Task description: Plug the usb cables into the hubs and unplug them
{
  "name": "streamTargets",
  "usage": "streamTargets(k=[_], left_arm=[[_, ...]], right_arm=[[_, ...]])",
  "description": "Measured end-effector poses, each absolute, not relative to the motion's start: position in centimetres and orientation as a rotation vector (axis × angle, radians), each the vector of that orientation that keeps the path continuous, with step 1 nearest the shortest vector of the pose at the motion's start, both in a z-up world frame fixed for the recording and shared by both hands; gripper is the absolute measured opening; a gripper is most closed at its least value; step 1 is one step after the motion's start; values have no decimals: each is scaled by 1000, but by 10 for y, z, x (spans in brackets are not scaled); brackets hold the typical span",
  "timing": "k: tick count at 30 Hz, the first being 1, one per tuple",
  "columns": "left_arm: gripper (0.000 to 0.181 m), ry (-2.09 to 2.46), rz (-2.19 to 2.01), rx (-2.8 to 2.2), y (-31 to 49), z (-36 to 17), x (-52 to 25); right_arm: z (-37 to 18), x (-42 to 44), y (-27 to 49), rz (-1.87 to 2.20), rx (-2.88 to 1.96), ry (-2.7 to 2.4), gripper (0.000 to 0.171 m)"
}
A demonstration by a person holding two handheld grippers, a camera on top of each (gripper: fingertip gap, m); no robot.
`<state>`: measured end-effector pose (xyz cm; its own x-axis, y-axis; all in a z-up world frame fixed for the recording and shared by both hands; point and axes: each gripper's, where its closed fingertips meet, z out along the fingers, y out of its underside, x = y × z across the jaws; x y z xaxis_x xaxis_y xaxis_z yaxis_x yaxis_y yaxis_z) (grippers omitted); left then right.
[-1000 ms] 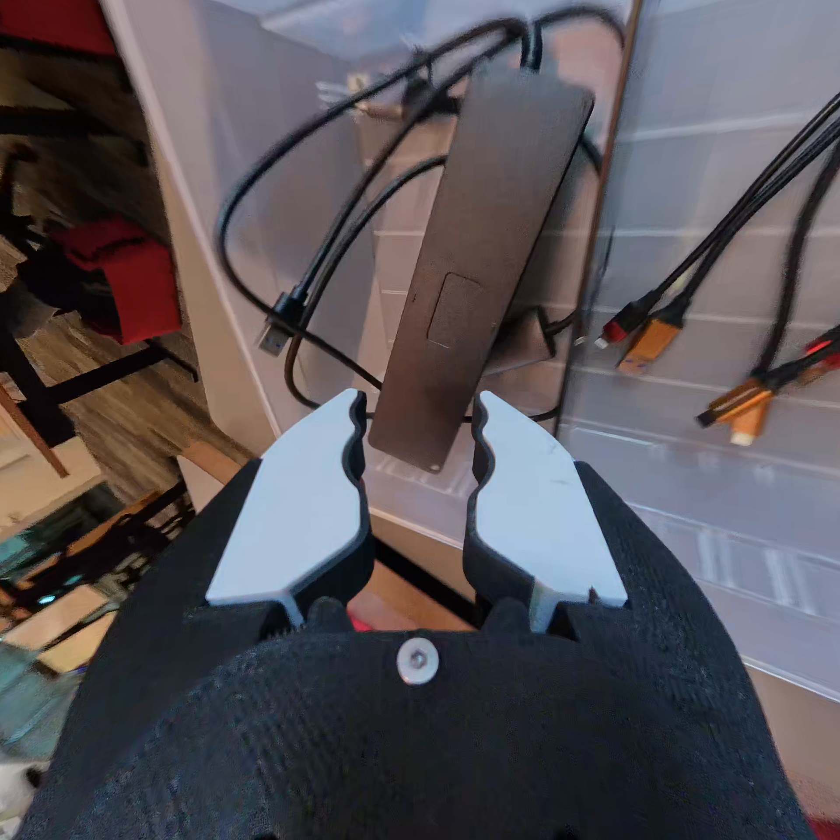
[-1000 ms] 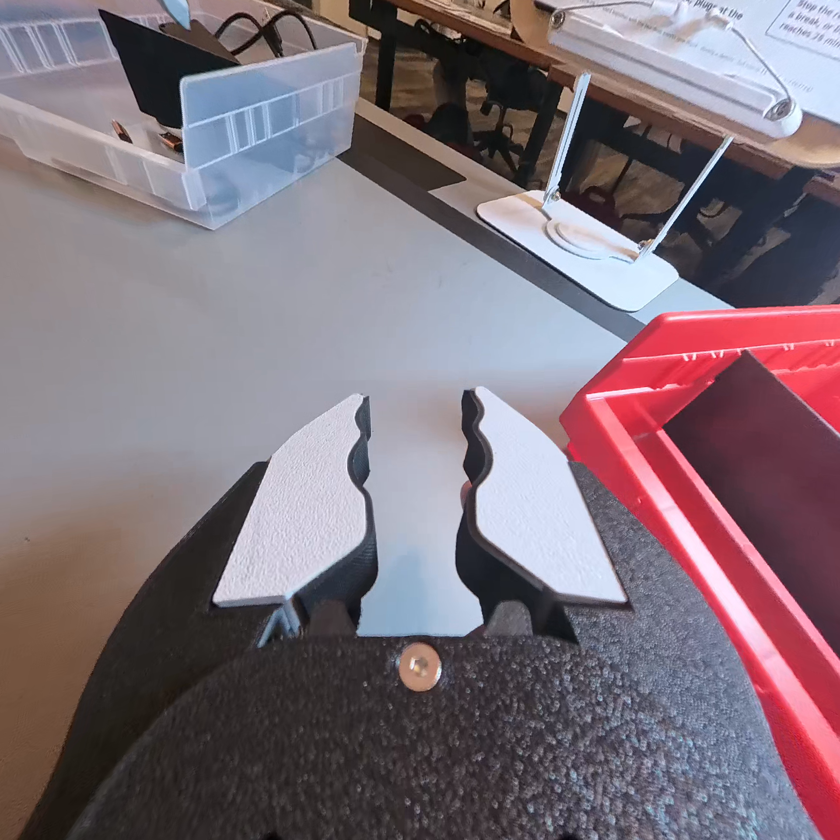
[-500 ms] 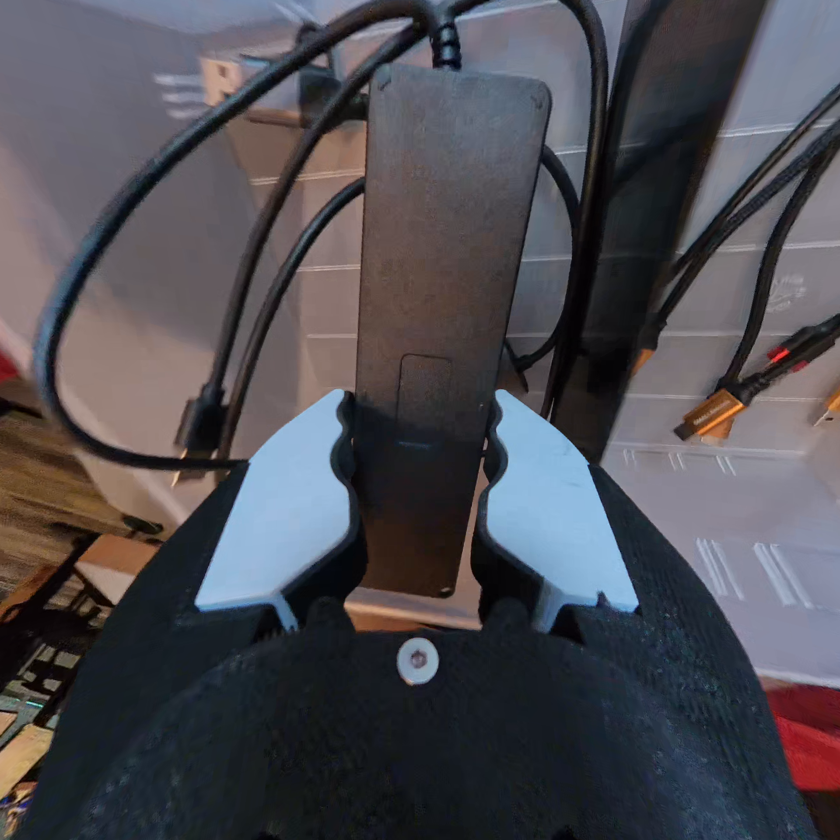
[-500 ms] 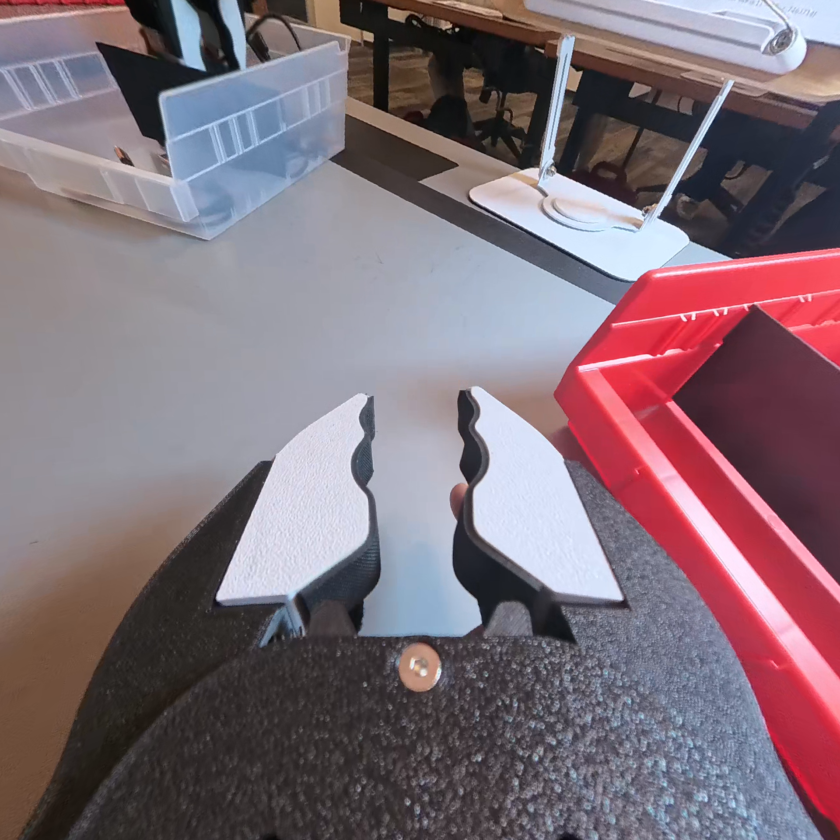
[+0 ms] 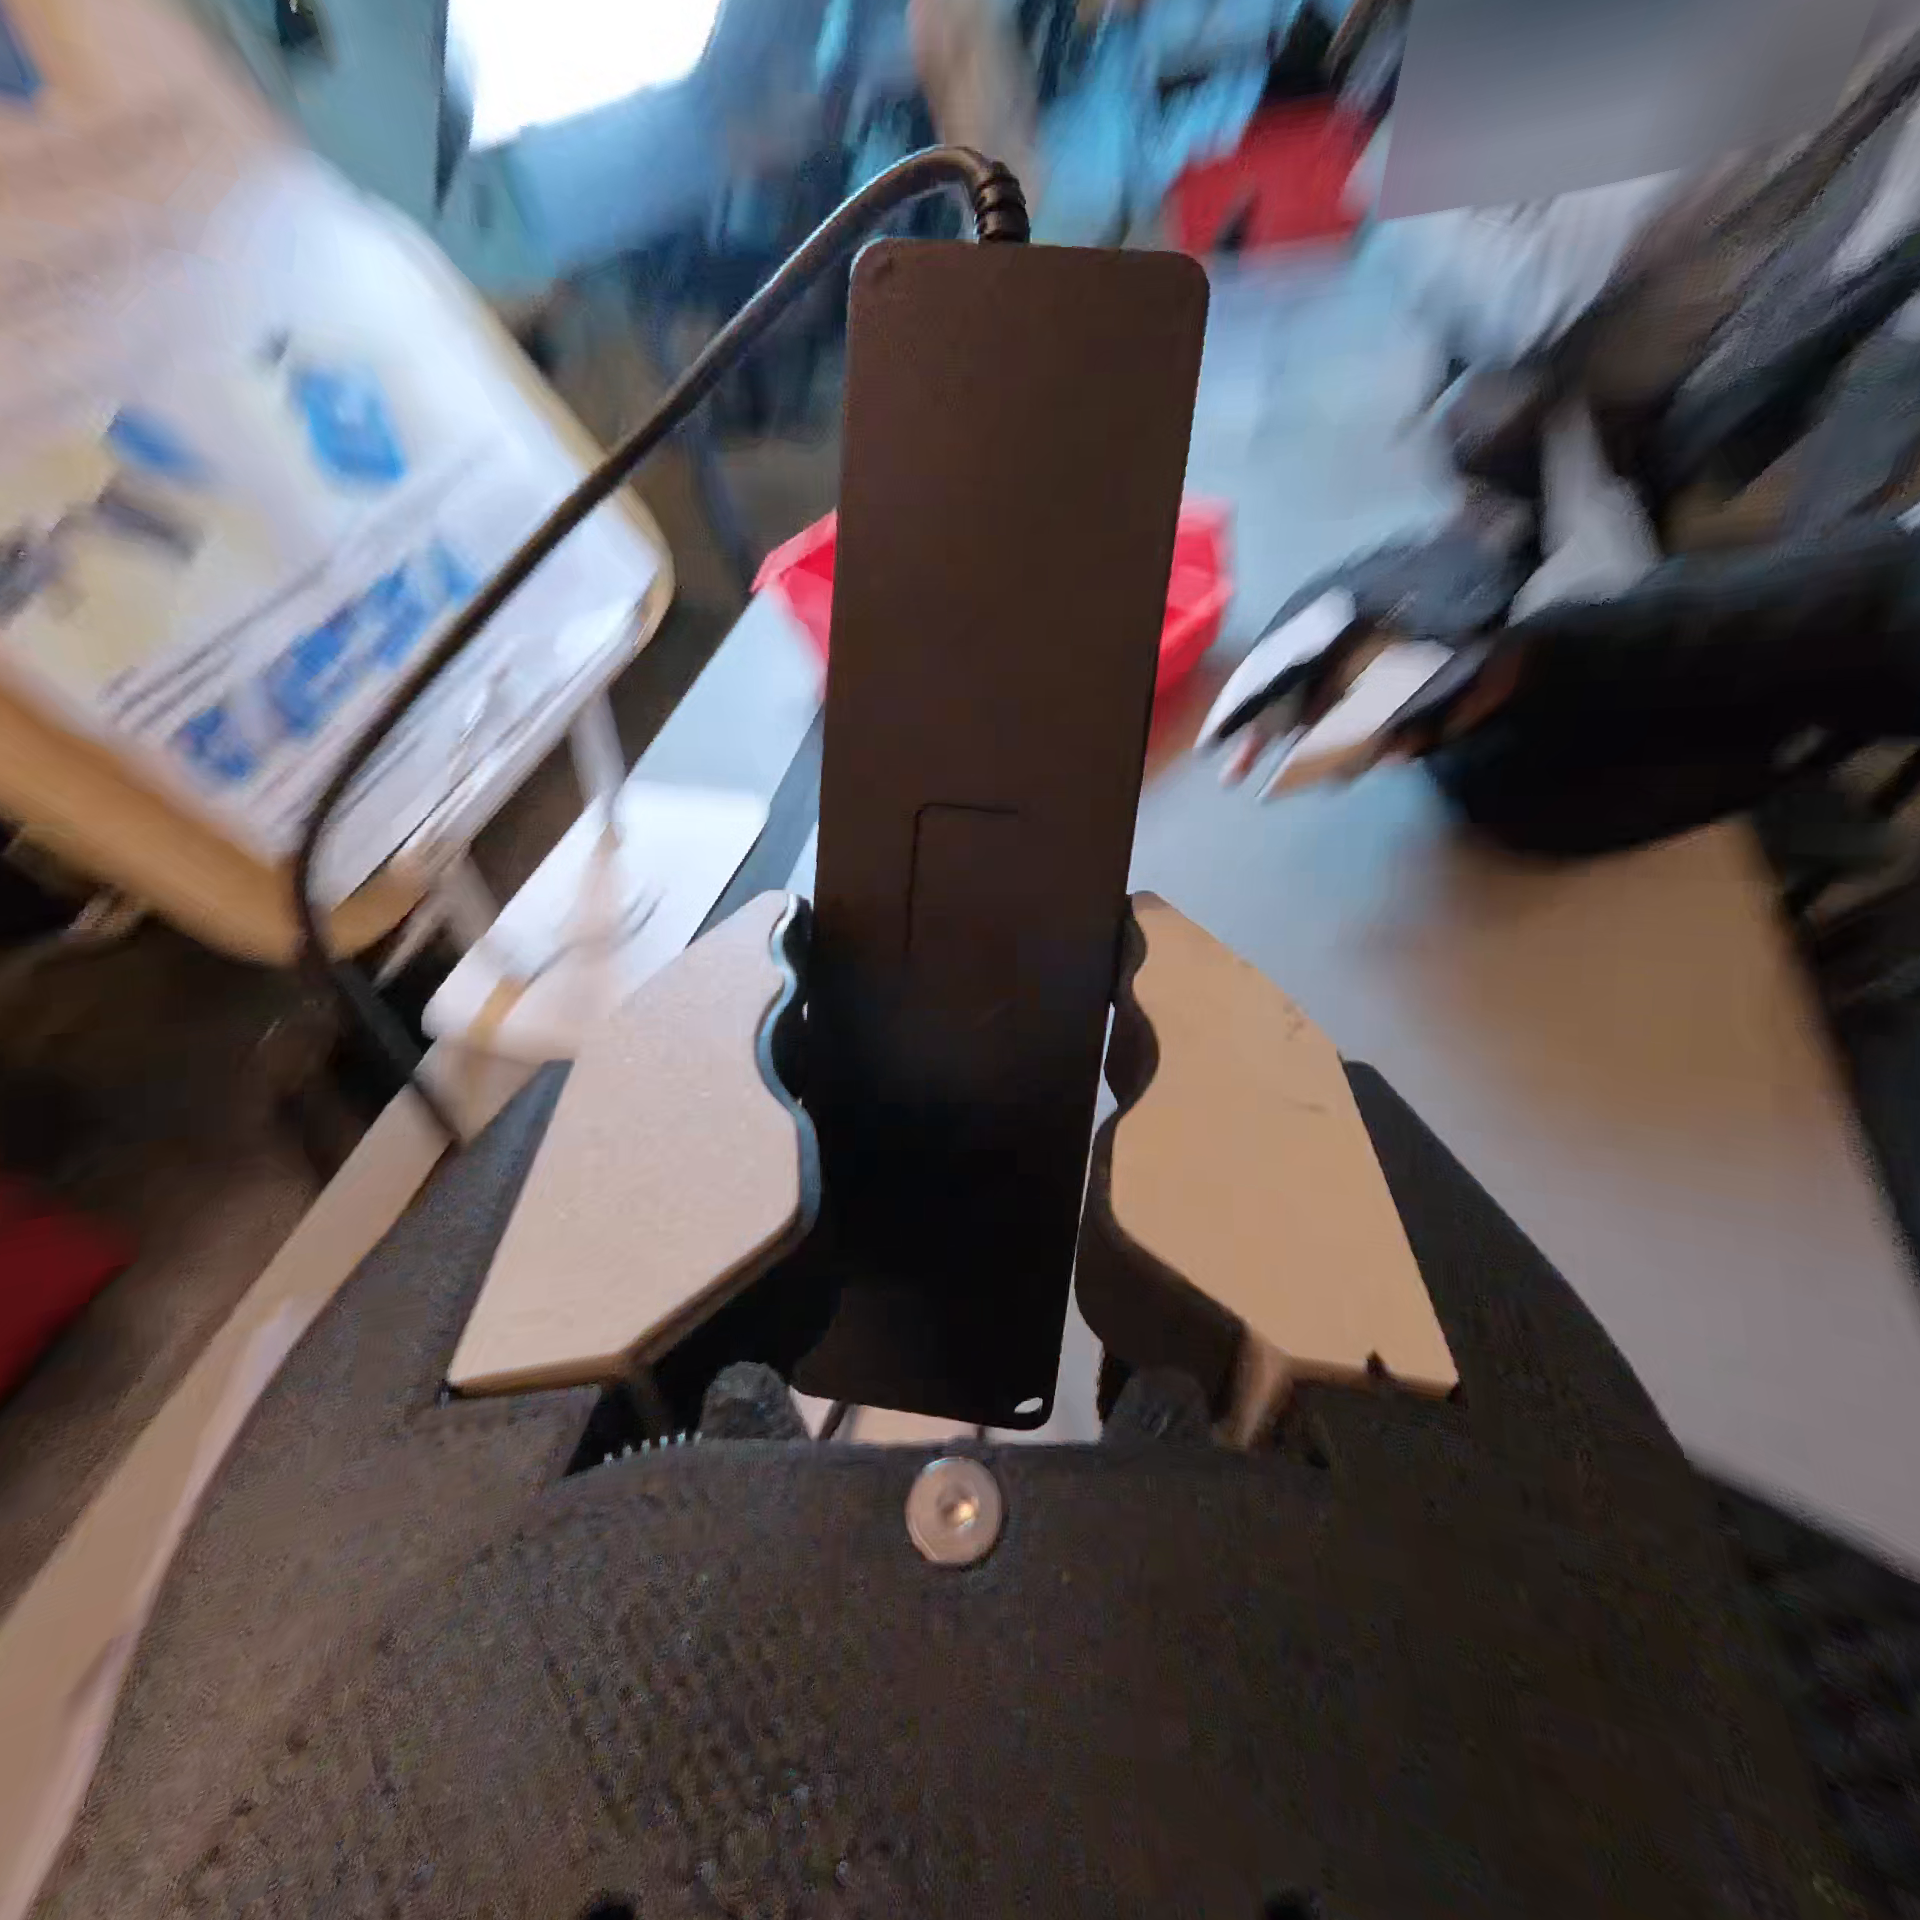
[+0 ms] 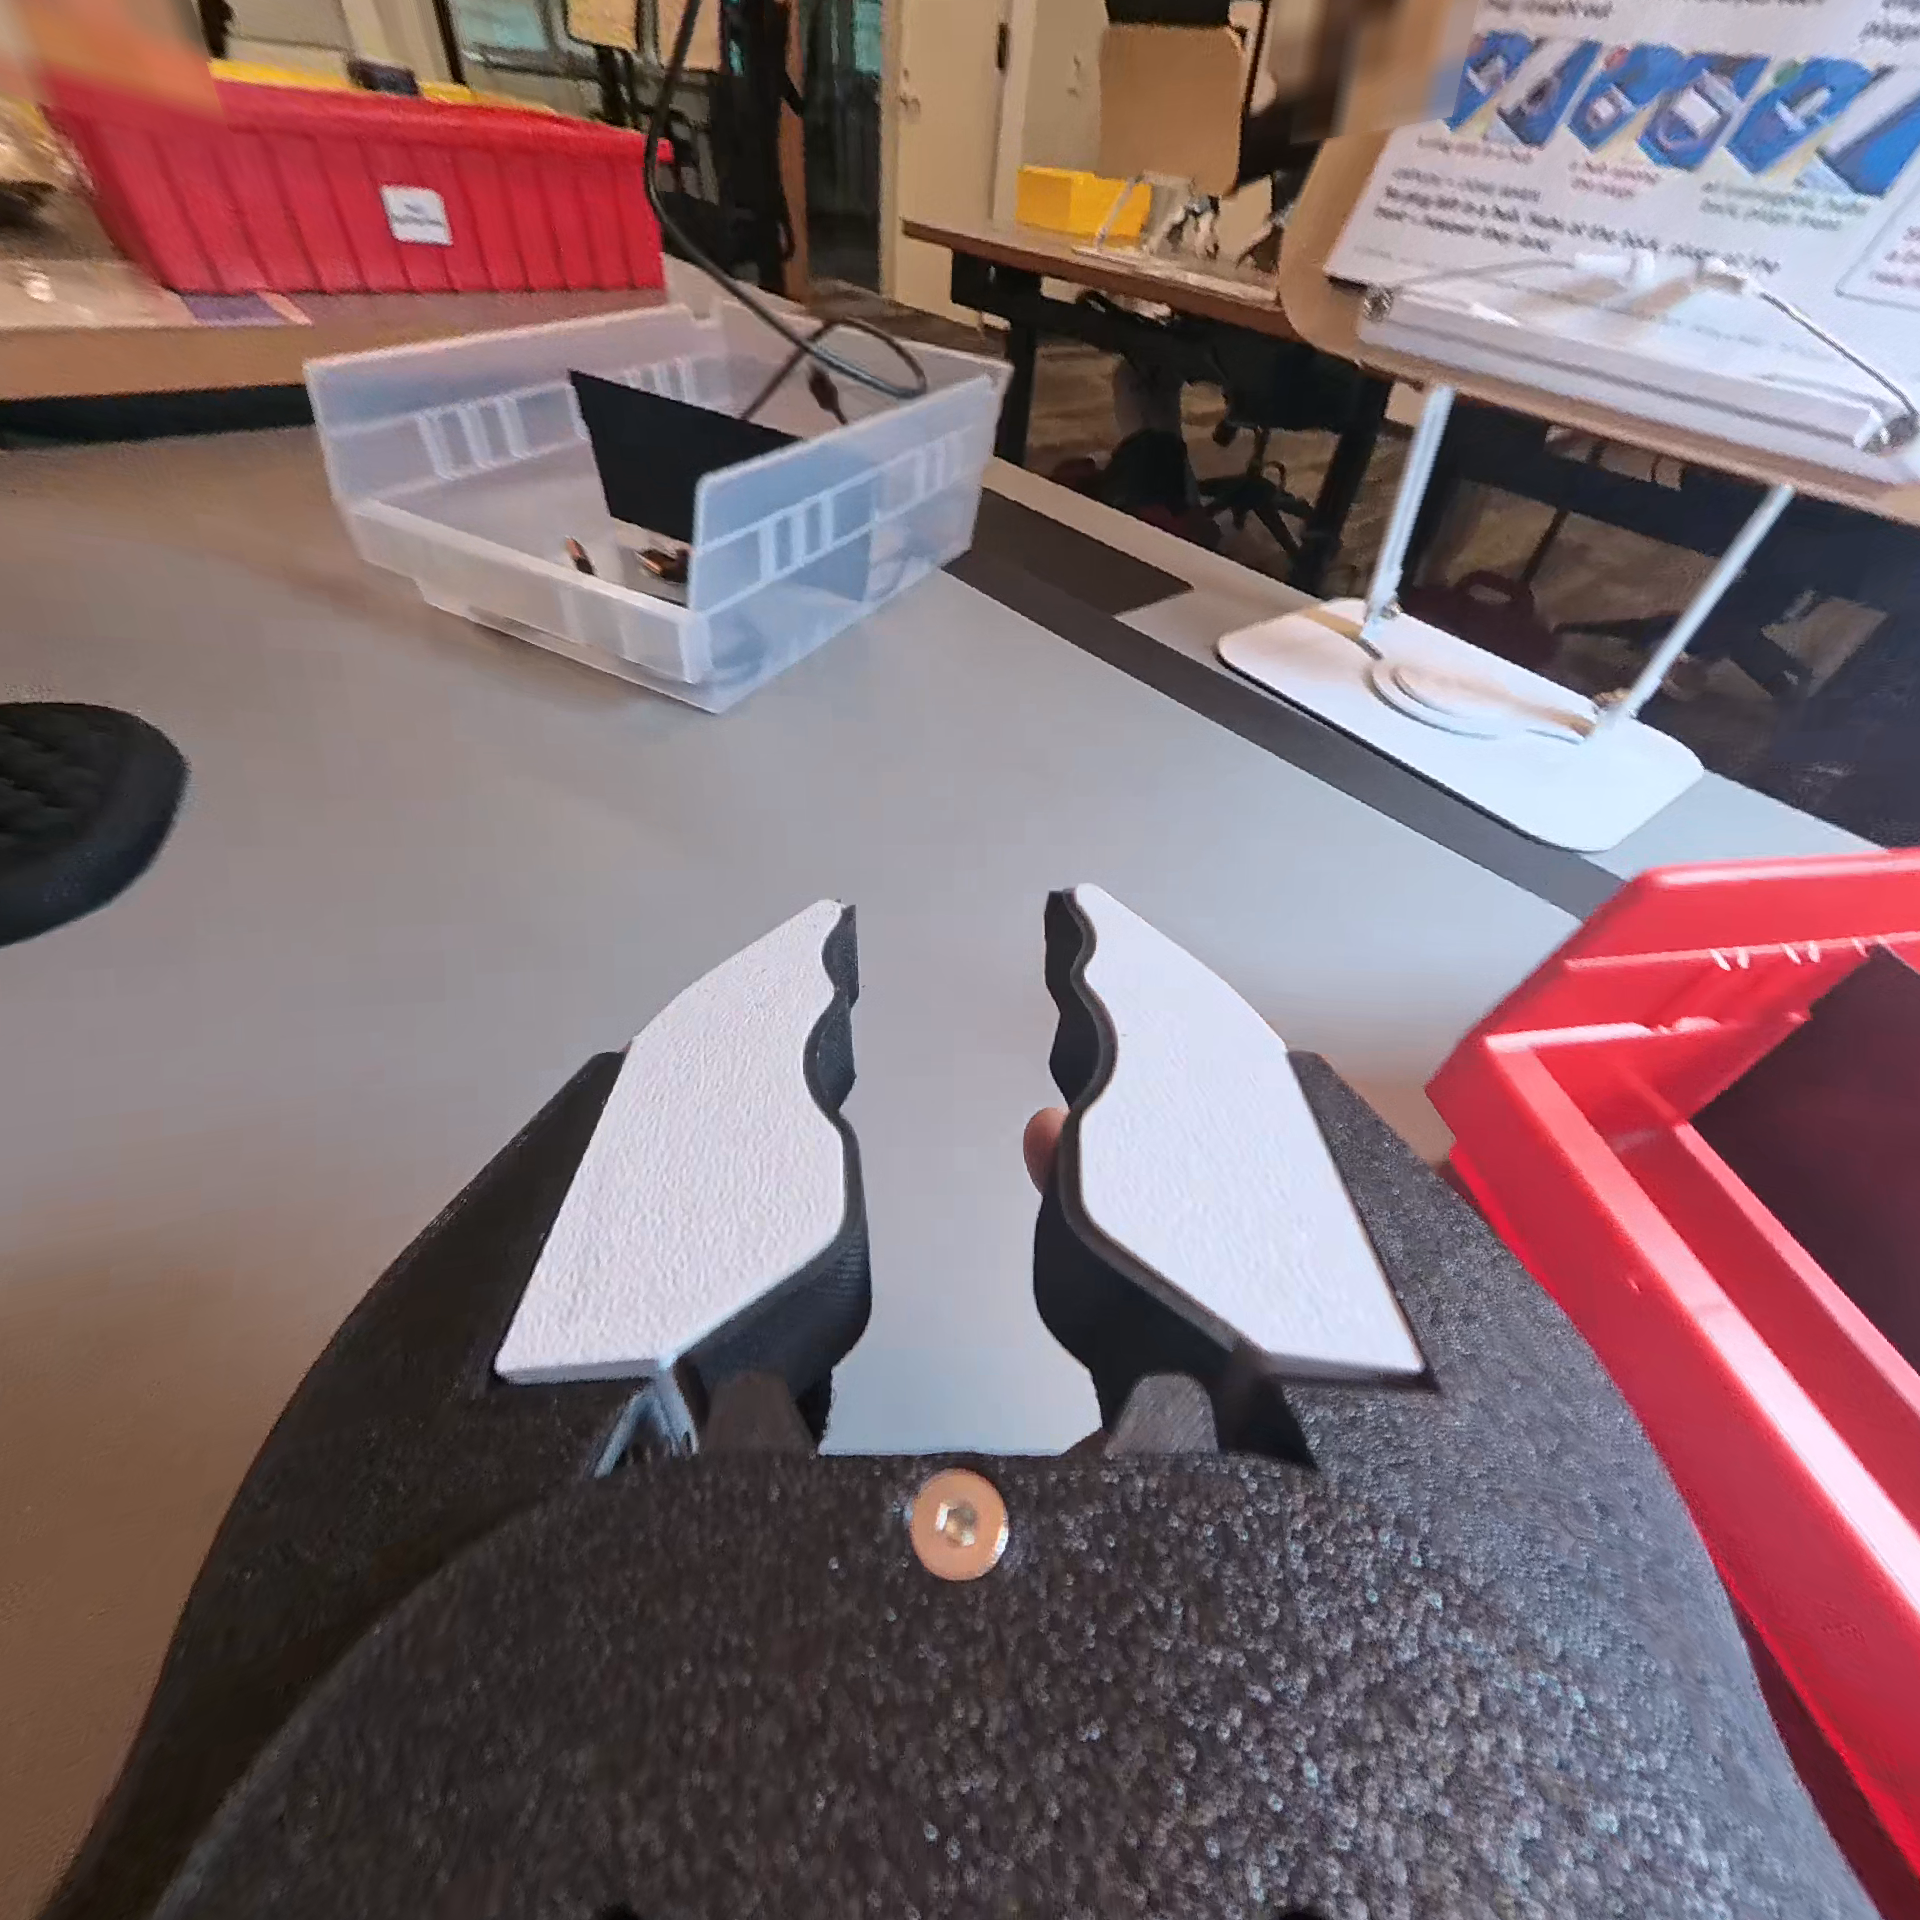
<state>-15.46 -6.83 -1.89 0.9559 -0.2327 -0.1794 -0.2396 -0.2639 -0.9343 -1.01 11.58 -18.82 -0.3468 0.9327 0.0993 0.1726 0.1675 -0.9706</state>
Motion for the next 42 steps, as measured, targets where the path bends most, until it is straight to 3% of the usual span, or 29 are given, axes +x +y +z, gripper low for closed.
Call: streamTargets(k=[7,14,16,17,20,23,26,29,31,35,39,42], left_arm=[[56,336,-877,-1177,-50,-45,1],[56,367,-1368,-1274,-20,-113,71],[56,341,-1459,-1356,-11,-133,84],[57,355,-1491,-1367,-12,-137,87],[55,210,-1375,-1361,0,-129,60],[43,138,-977,-1481,8,-139,22],[53,179,-576,-1701,17,-170,4],[53,230,-448,-1777,30,-186,17],[36,255,-377,-1835,38,-200,25],[30,219,-665,-1751,29,-180,38],[29,125,-902,-1551,16,-144,34],[28,139,-939,-1465,5,-124,28]], right_arm=[[-141,9,55,1480,-767,-1768,36],[-108,43,-4,2091,-542,-2013,60],[-105,49,-13,2206,-479,-2033,53],[-105,53,-15,2236,-440,-2049,39],[-101,42,2,2216,-546,-1947,33],[-108,24,31,2127,-753,-1872,30],[-116,5,52,2089,-991,-1760,29],[-117,-6,59,2188,-1176,-1604,28],[-113,-7,58,2250,-1223,-1537,28],[-109,12,52,2148,-1107,-1742,28],[-142,54,66,1758,-787,-2190,28],[-163,19,123,1345,-902,-1966,33]])
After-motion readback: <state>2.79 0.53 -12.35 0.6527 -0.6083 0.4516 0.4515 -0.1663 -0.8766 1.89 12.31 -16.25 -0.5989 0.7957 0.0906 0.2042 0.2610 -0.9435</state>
